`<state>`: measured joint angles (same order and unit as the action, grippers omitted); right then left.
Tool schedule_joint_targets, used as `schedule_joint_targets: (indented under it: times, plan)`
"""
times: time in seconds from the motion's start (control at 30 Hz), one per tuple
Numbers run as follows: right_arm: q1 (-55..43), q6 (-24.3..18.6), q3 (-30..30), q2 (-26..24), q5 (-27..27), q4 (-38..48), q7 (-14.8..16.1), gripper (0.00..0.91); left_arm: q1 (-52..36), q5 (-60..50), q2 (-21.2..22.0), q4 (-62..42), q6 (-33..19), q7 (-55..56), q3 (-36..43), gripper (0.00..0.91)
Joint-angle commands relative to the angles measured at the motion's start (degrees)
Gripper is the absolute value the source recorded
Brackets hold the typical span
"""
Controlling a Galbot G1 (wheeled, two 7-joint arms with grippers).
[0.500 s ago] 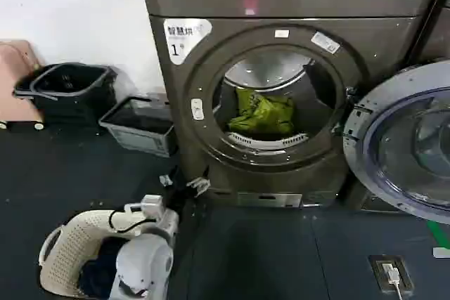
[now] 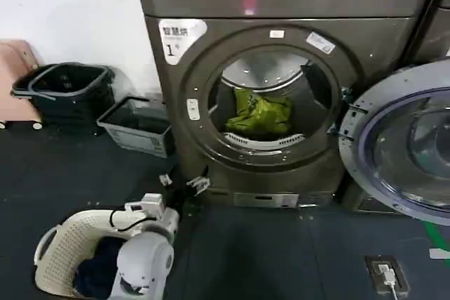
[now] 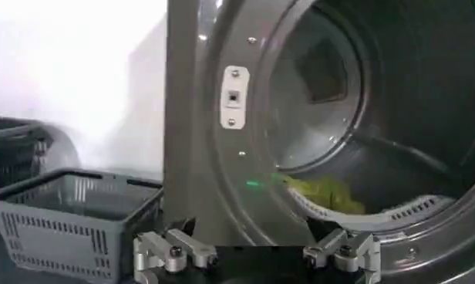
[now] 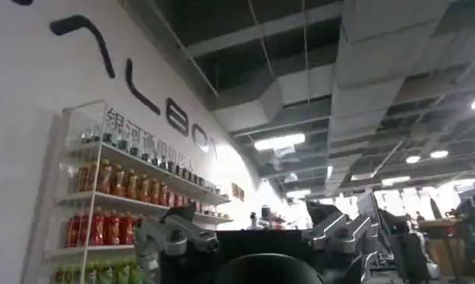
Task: Grasp the clothes from the dryer.
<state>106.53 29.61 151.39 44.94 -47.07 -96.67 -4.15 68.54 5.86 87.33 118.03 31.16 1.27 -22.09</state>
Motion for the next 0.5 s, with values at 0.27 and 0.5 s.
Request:
schedule_joint_targets:
  times: [0.27, 0.5]
  plan:
    - [-1.43, -0.24, -1.32, 0.06, -0.19, -0.39, 0.44, 0.907, -0.24, 0.09, -0.53, -0.20, 0.28, -0.06, -0.08, 0.907]
    - [-1.16, -0.26, -0.87, 0.55, -0.24, -0.88, 0.79, 0.907, -0.14, 0.19, -0.60, -0.27, 0.07, -0.08, -0.06, 0.907]
